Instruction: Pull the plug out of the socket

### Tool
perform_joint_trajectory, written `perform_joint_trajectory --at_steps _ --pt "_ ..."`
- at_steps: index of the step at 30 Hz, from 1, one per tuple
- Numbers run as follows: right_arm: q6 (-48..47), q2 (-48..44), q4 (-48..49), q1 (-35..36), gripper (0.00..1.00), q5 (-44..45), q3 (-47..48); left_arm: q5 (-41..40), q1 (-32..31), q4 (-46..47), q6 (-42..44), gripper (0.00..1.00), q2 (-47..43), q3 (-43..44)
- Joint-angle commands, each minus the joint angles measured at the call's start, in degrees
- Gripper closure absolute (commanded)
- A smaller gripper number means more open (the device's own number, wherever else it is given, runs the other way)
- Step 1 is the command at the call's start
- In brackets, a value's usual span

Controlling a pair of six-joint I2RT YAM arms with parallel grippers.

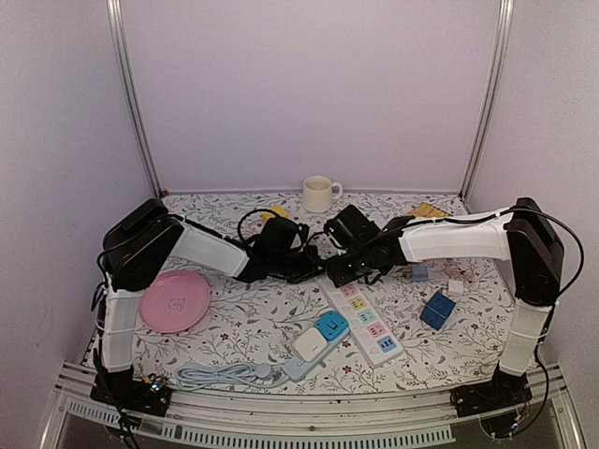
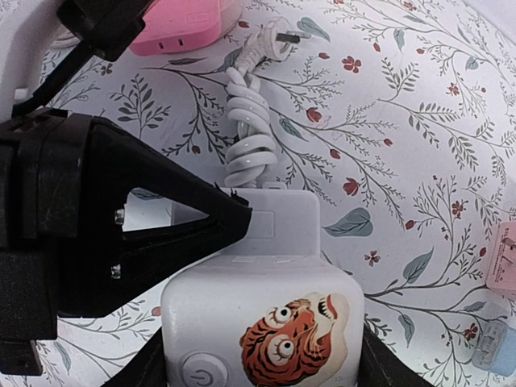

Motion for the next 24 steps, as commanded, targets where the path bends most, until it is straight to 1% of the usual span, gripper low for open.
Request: perform_joint_trajectory --at_steps 1,4,8,12,15,19,23,24 --pt "-1.3 -4.3 3.4 0.7 0.95 -1.5 2.6 -2.3 -0.3 -11.8 0.4 1.00 4.9 -2.8" --pt "-1.3 -5.9 4.6 -1.2 0.94 -6.6 1.8 -2.2 -0.3 -11.8 0.4 1.00 4.7 -2.8" --pt "-0.7 -7.7 4.8 -4.2 0.94 -8.9 1.0 -2.5 -0.3 -12.2 1.2 1.00 4.0 -2.1" --pt "-0.2 -8.4 4.8 -7.9 0.94 -12.0 0.8 -3.2 -0.2 -14.9 3.5 1.00 2.2 0.9" --pt "0.3 -8.5 6.0 -12.2 0.94 -16.5 0.9 -4.0 -0.3 -17.1 5.4 1.00 -0.2 3.7" --pt "0.8 -6.1 7.2 -18.2 0.90 -22.9 3.5 -4.7 -0.2 -18.6 7.2 1.00 -5.0 5.1" --pt "1.3 -0.4 7.9 -22.7 0.90 -28.8 7.5 -5.3 -0.2 -18.7 7.8 0.97 -11.3 2.2" --pt "1.5 1.1 8.1 -23.5 0.90 -29.7 8.6 -5.6 -0.2 -18.8 8.1 0.96 -14.4 1.0"
